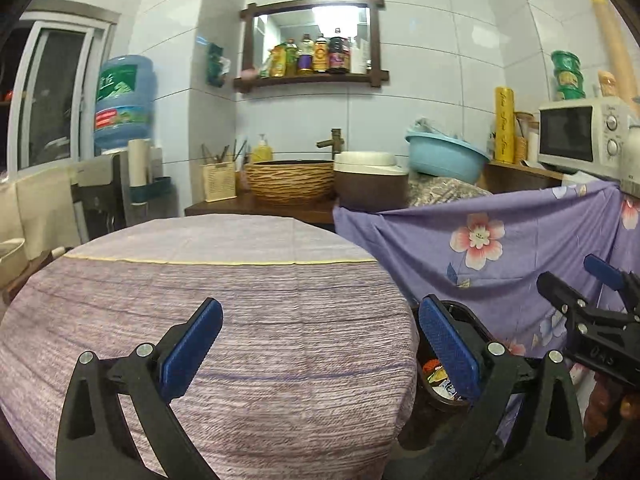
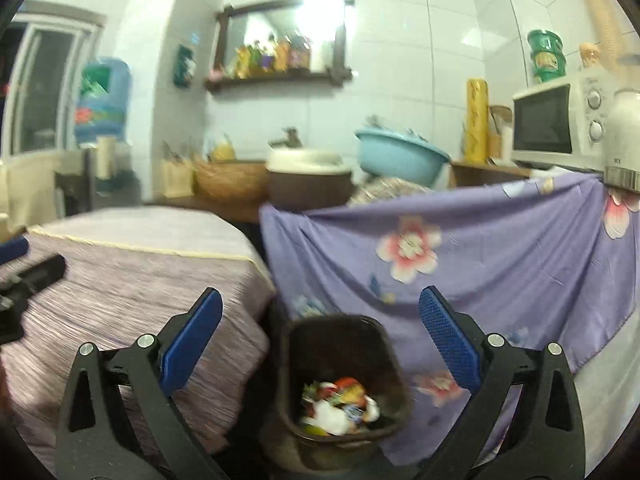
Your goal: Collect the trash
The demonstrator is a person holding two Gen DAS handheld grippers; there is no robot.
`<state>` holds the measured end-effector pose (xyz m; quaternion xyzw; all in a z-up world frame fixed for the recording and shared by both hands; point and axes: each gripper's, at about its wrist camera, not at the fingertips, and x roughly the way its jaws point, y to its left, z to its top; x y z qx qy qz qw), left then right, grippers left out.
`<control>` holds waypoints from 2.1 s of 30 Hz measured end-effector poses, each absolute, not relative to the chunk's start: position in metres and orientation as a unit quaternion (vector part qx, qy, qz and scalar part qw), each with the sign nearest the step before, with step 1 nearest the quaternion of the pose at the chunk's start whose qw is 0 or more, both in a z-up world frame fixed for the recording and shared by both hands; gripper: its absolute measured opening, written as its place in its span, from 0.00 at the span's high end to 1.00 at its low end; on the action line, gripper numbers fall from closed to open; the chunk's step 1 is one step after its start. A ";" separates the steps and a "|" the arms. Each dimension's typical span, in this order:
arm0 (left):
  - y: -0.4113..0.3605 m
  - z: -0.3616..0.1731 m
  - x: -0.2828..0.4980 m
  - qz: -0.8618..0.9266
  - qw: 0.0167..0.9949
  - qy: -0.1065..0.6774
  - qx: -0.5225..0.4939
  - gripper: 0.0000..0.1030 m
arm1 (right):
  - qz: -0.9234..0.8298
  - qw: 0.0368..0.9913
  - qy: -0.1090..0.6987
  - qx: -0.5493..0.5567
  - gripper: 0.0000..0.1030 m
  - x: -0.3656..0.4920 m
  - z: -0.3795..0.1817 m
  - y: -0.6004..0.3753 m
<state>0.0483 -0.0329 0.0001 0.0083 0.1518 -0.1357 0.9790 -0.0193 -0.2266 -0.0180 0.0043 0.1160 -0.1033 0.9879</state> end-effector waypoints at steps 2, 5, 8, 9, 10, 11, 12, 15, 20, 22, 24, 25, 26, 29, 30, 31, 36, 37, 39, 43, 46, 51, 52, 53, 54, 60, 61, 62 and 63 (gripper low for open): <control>-0.025 0.003 0.043 -0.124 0.981 0.148 -0.002 0.05 | -0.079 0.990 0.116 0.002 0.06 -0.023 -0.016 -0.215; -0.021 0.007 0.035 -0.107 0.985 0.138 -0.005 0.05 | -0.062 0.992 0.114 -0.009 0.06 -0.027 -0.015 -0.197; -0.016 0.008 0.026 -0.103 0.986 0.133 -0.004 0.05 | -0.046 0.992 0.114 0.000 0.06 -0.032 -0.015 -0.187; -0.016 0.009 0.024 -0.104 0.986 0.134 -0.004 0.05 | -0.044 0.992 0.115 0.004 0.06 -0.035 -0.015 -0.185; -0.016 0.008 0.022 -0.103 0.985 0.135 -0.005 0.05 | -0.041 0.992 0.119 0.009 0.06 -0.035 -0.015 -0.184; -0.015 0.007 0.019 -0.101 0.986 0.135 -0.008 0.05 | -0.039 0.992 0.121 0.009 0.06 -0.037 -0.015 -0.183; -0.015 0.007 0.019 -0.101 0.985 0.136 -0.010 0.05 | -0.039 0.992 0.123 0.010 0.06 -0.037 -0.015 -0.182; -0.016 0.007 0.018 -0.101 0.985 0.140 -0.009 0.05 | -0.039 0.992 0.123 0.010 0.06 -0.040 -0.016 -0.182; -0.015 0.010 0.014 -0.097 0.986 0.133 -0.008 0.05 | -0.042 0.991 0.124 0.013 0.06 -0.043 -0.016 -0.183; -0.015 0.009 0.013 -0.097 0.986 0.132 -0.009 0.05 | -0.044 0.992 0.121 0.018 0.06 -0.044 -0.015 -0.185; -0.016 0.009 0.013 -0.096 0.986 0.133 -0.008 0.05 | -0.043 0.992 0.120 0.022 0.06 -0.045 -0.015 -0.187; -0.016 0.009 0.013 -0.097 0.986 0.133 -0.008 0.05 | -0.043 0.992 0.120 0.023 0.06 -0.045 -0.014 -0.187; -0.015 0.010 0.013 -0.098 0.986 0.134 -0.007 0.05 | -0.044 0.991 0.120 0.024 0.06 -0.045 -0.014 -0.188; -0.016 0.010 0.012 -0.100 0.986 0.134 -0.006 0.05 | -0.044 0.991 0.123 0.021 0.06 -0.045 -0.015 -0.187; -0.016 0.010 0.012 -0.101 0.986 0.135 -0.006 0.05 | -0.043 0.991 0.124 0.018 0.06 -0.044 -0.015 -0.187; -0.015 0.010 0.013 -0.101 0.986 0.135 -0.006 0.05 | -0.042 0.991 0.124 0.015 0.06 -0.044 -0.015 -0.186; -0.014 0.011 0.015 -0.101 0.985 0.140 -0.006 0.05 | -0.036 0.992 0.122 0.007 0.06 -0.043 -0.015 -0.185; -0.015 0.011 0.015 -0.100 0.985 0.141 -0.005 0.05 | -0.035 0.992 0.122 0.008 0.06 -0.043 -0.015 -0.185; -0.013 0.011 0.016 -0.100 0.985 0.142 -0.005 0.05 | -0.035 0.992 0.122 0.011 0.06 -0.042 -0.015 -0.186; -0.013 0.011 0.016 -0.100 0.985 0.143 -0.006 0.05 | -0.035 0.992 0.124 0.014 0.06 -0.042 -0.016 -0.188; -0.013 0.010 0.016 -0.099 0.985 0.144 -0.006 0.05 | -0.035 0.992 0.124 0.014 0.06 -0.042 -0.016 -0.189; -0.015 0.010 0.015 -0.098 0.985 0.140 -0.002 0.05 | -0.034 0.991 0.126 0.016 0.06 -0.041 -0.017 -0.190; -0.015 0.010 0.014 -0.099 0.985 0.139 -0.002 0.05 | -0.035 0.991 0.126 0.017 0.06 -0.041 -0.017 -0.190; -0.016 0.010 0.015 -0.100 0.985 0.139 -0.003 0.05 | -0.035 0.991 0.126 0.016 0.06 -0.041 -0.017 -0.190; -0.016 0.010 0.015 -0.100 0.985 0.138 -0.003 0.05 | -0.035 0.991 0.126 0.016 0.06 -0.041 -0.017 -0.190; -0.015 0.010 0.015 -0.105 0.985 0.135 0.000 0.05 | -0.036 0.991 0.128 0.020 0.06 -0.041 -0.018 -0.191; -0.015 0.010 0.014 -0.105 0.986 0.133 0.000 0.05 | -0.037 0.991 0.128 0.021 0.06 -0.041 -0.018 -0.191; -0.015 0.010 0.014 -0.106 0.986 0.132 0.000 0.05 | -0.037 0.991 0.128 0.021 0.06 -0.041 -0.019 -0.191; -0.015 0.010 0.014 -0.107 0.986 0.131 0.000 0.05 | -0.037 0.991 0.128 0.022 0.06 -0.041 -0.019 -0.191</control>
